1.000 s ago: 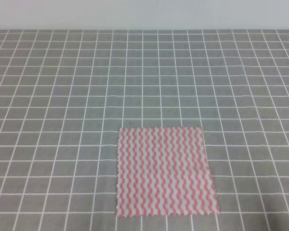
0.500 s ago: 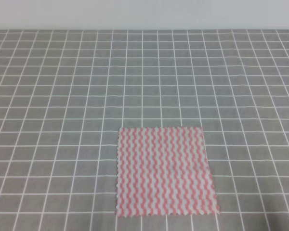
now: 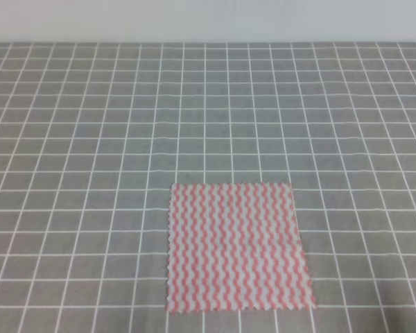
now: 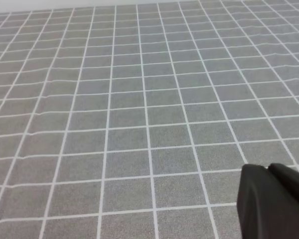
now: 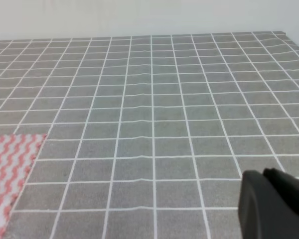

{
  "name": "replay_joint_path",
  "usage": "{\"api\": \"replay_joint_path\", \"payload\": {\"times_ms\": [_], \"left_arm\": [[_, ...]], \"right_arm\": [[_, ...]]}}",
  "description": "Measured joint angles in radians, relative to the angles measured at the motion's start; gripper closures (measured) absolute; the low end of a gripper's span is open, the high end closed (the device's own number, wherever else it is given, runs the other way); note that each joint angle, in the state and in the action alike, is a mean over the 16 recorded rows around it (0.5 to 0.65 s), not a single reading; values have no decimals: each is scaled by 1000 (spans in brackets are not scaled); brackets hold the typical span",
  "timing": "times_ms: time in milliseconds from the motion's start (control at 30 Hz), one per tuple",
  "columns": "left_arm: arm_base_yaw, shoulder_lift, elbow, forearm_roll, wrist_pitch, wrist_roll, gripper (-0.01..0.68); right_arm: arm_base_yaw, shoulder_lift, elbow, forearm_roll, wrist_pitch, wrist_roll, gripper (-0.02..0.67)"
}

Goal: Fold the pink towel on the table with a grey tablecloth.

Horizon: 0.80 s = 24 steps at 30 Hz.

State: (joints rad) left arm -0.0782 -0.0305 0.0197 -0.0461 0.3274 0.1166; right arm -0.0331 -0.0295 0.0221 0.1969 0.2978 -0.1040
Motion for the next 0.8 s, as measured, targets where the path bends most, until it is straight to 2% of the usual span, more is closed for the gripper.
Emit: {"api": "replay_joint_path", "payload": {"times_ms": [400,600,800], "left_arm": [[0,9,-7,-62,-57,-2,675],[0,11,-8,-250,-176,-6,675],[1,18,-13,-471,-281,-5,675]], "right_arm": [[1,5,-3,0,2,-1,665],[1,5,-3,26,-27,0,665],[1,5,-2,220,-109,3,665]]}}
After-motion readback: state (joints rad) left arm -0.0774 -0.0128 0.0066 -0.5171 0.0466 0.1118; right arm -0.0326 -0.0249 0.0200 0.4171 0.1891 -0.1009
